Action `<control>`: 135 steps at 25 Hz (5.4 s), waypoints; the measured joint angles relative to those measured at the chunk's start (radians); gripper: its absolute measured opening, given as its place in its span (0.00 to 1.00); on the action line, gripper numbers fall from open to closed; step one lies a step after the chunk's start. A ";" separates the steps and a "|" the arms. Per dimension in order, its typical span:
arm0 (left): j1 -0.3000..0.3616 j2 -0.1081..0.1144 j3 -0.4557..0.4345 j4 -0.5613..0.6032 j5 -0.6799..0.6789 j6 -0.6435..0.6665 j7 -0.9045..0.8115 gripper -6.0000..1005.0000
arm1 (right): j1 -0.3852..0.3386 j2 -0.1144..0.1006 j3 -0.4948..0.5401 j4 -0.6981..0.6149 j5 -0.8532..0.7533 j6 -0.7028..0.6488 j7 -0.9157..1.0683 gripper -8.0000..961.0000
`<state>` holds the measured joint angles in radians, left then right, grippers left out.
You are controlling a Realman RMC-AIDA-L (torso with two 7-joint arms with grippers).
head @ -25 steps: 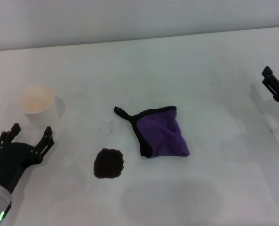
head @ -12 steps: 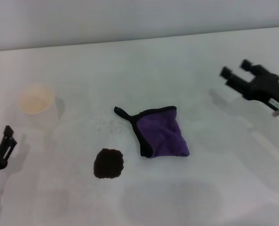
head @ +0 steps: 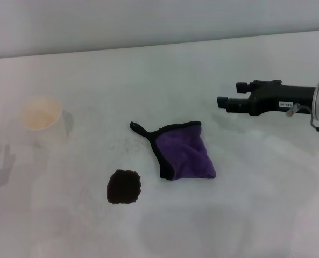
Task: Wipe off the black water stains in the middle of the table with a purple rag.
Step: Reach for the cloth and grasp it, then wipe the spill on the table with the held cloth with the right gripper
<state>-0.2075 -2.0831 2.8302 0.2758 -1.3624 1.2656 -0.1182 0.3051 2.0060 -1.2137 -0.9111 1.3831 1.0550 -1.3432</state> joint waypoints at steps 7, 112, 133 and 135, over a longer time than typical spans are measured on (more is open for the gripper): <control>-0.039 0.000 0.000 -0.015 -0.034 -0.007 -0.001 0.86 | -0.007 -0.001 -0.215 -0.437 -0.497 0.032 0.538 0.85; -0.168 0.006 0.003 -0.073 -0.022 -0.046 -0.066 0.86 | 0.338 0.022 -0.902 -0.331 -0.553 -0.061 1.046 0.06; -0.170 0.006 0.003 -0.073 -0.021 -0.054 -0.066 0.86 | 0.339 0.019 -0.961 -0.160 -0.547 -0.360 1.046 0.06; -0.168 0.006 0.003 -0.073 -0.021 -0.054 -0.066 0.86 | 0.338 0.018 -0.958 -0.147 -0.549 -0.383 1.046 0.06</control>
<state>-0.3754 -2.0770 2.8330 0.2025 -1.3836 1.2120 -0.1840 0.6429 2.0237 -2.1716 -1.0585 0.8341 0.6718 -0.2973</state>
